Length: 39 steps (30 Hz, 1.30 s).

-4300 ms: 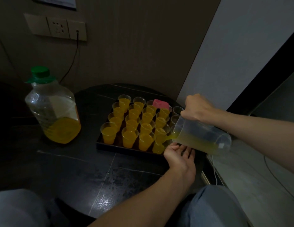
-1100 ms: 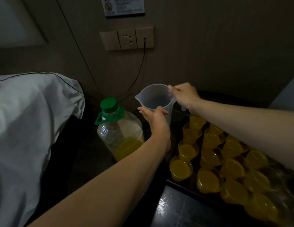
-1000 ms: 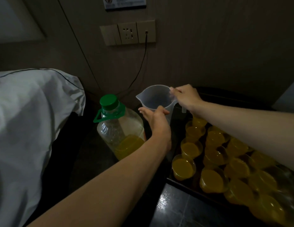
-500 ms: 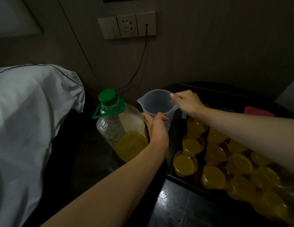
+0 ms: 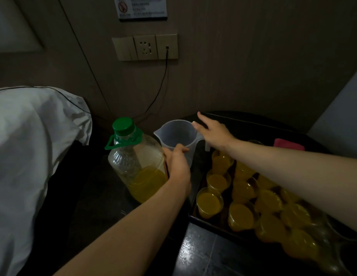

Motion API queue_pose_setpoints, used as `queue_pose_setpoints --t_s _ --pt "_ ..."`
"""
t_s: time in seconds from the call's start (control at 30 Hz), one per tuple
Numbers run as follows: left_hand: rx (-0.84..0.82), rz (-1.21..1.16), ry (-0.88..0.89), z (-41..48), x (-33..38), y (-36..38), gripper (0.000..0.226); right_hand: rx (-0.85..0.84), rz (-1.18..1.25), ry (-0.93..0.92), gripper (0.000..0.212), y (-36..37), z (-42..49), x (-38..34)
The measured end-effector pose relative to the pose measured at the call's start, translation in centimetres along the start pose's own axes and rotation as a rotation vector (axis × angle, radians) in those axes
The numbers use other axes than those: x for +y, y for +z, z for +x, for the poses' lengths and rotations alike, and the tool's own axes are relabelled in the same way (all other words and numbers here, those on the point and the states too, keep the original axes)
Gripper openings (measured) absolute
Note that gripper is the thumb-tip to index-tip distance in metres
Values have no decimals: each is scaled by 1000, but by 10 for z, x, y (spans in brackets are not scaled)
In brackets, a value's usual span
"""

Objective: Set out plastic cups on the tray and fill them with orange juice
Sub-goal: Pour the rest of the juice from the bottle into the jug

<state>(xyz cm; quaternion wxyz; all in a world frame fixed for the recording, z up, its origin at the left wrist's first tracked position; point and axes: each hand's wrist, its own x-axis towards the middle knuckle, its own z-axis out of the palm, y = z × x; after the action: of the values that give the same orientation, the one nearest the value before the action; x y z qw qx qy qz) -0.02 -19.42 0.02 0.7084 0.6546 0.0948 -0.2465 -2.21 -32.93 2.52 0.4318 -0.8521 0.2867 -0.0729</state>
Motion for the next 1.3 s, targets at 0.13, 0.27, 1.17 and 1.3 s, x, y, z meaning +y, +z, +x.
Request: queue_pose_setpoints --t_s 0.13,0.27,1.17,1.3 --pt "-14 1 23 -5 -5 -3 83 60 -46 -71 64 -8 -9 -3" --pt "-22 -27 71 -15 -2 -3 83 99 -84 -109 65 -15 -17 -7" --pt "-60 500 570 6 35 -141 120 218 -649 -444 62 54 -66 -173" --pt "-100 381 630 20 26 -142 112 249 -687 -465 49 63 -67 -169"
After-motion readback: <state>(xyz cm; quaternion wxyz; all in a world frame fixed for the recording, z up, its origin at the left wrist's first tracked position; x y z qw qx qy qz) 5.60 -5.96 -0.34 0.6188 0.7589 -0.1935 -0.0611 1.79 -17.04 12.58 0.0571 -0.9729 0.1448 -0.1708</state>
